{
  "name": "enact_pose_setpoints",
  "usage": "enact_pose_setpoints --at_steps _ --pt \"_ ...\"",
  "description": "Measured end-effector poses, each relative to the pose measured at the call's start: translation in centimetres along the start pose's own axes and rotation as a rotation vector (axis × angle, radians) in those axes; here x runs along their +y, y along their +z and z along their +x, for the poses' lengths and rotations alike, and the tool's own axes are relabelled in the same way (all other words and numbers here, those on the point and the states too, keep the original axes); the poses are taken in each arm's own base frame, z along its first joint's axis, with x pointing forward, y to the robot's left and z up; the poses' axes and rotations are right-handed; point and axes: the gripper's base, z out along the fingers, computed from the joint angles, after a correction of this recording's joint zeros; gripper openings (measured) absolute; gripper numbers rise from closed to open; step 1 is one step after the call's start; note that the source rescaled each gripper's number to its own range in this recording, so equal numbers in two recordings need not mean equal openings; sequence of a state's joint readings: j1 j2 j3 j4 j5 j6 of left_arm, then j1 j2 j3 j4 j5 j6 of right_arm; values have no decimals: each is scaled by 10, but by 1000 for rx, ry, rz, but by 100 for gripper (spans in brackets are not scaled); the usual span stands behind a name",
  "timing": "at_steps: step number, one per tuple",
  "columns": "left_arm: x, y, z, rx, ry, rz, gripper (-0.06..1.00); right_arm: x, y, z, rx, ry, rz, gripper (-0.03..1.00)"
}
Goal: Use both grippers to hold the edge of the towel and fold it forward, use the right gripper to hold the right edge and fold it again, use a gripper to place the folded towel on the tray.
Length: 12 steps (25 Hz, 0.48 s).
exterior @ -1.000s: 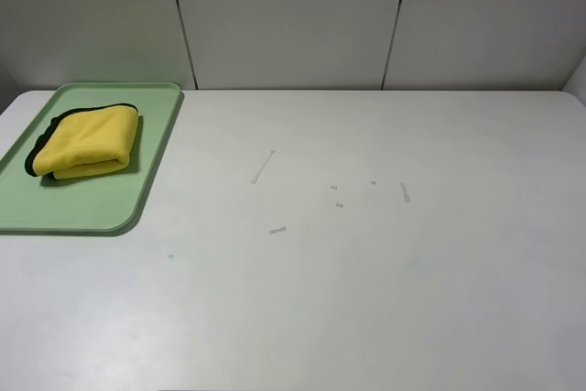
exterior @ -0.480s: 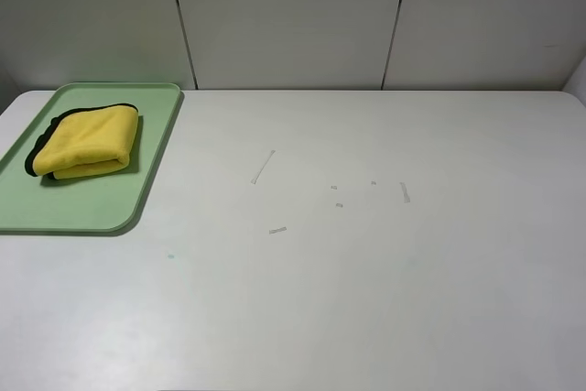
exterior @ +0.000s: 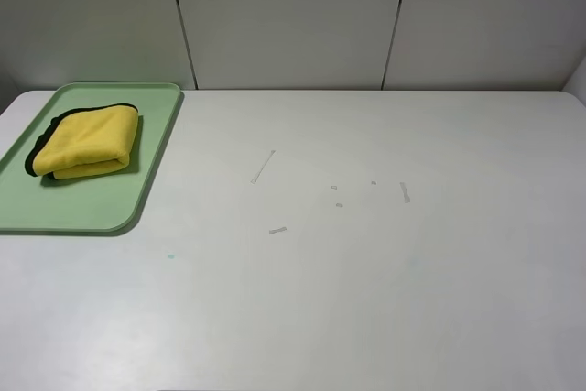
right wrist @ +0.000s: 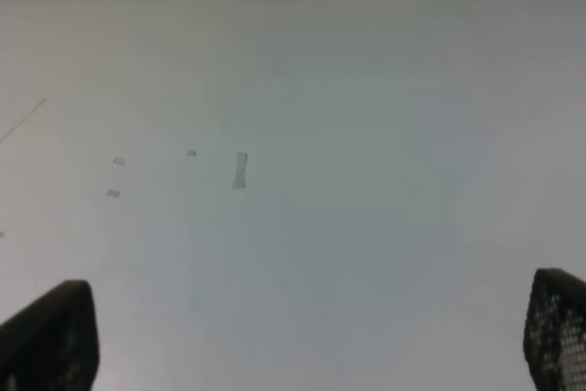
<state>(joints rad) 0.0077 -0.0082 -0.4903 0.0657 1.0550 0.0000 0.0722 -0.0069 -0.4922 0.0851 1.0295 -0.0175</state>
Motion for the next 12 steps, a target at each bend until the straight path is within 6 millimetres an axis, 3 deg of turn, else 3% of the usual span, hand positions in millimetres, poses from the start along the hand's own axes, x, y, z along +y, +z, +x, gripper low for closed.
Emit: enact_pose_setpoints --at_steps 12 --pt "0 0 0 0 0 0 91 0 0 0 0 0 0 100"
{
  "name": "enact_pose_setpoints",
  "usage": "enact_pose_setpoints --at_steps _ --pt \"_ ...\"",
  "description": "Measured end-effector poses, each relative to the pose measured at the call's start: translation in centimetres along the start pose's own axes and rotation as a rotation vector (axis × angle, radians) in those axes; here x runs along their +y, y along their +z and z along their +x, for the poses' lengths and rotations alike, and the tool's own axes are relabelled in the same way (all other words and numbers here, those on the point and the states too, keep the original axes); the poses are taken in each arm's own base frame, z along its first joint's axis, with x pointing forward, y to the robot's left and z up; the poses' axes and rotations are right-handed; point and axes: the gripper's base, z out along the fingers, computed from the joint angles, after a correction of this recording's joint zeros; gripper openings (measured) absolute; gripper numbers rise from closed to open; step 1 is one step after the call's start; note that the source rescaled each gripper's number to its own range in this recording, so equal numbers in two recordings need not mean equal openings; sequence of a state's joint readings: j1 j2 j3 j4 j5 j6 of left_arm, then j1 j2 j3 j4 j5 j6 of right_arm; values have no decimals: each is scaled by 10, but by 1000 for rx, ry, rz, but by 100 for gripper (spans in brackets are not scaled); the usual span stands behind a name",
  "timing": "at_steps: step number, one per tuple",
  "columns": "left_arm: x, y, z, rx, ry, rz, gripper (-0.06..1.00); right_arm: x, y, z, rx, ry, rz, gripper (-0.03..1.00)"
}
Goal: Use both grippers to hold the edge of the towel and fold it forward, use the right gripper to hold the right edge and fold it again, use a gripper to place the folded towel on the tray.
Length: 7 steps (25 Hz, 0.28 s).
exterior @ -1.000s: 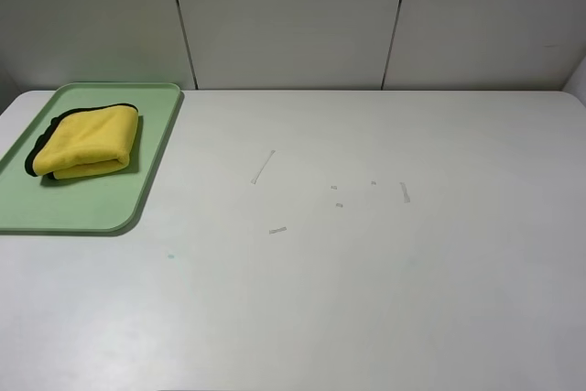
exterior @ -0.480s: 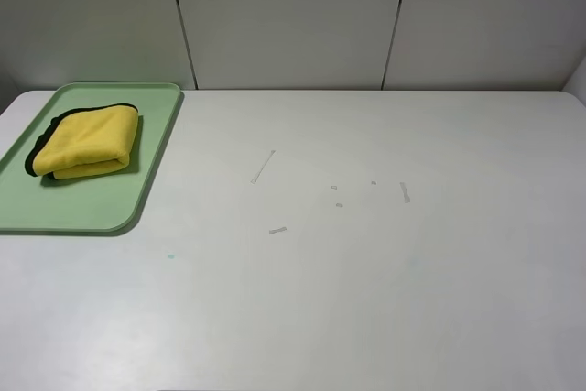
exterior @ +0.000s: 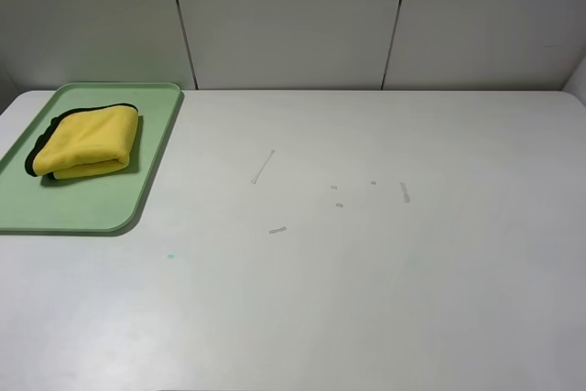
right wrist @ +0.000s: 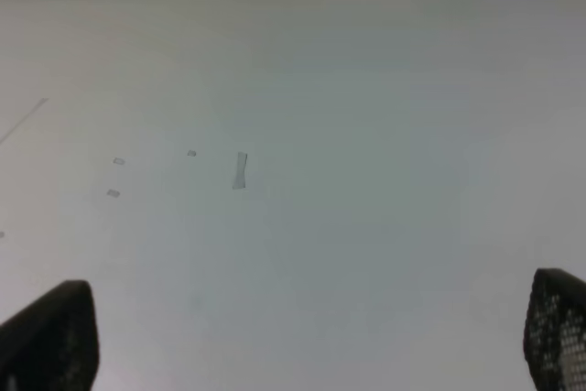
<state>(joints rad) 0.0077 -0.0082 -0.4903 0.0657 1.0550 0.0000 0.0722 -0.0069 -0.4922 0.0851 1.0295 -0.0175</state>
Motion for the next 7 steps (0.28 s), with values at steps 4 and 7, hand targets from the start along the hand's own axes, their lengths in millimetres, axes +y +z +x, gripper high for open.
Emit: enact_pose_setpoints --at_steps 4,7 --pt "0 0 0 0 0 0 91 0 0 0 0 0 0 100" --pt "0 0 0 0 0 0 91 0 0 0 0 0 0 100"
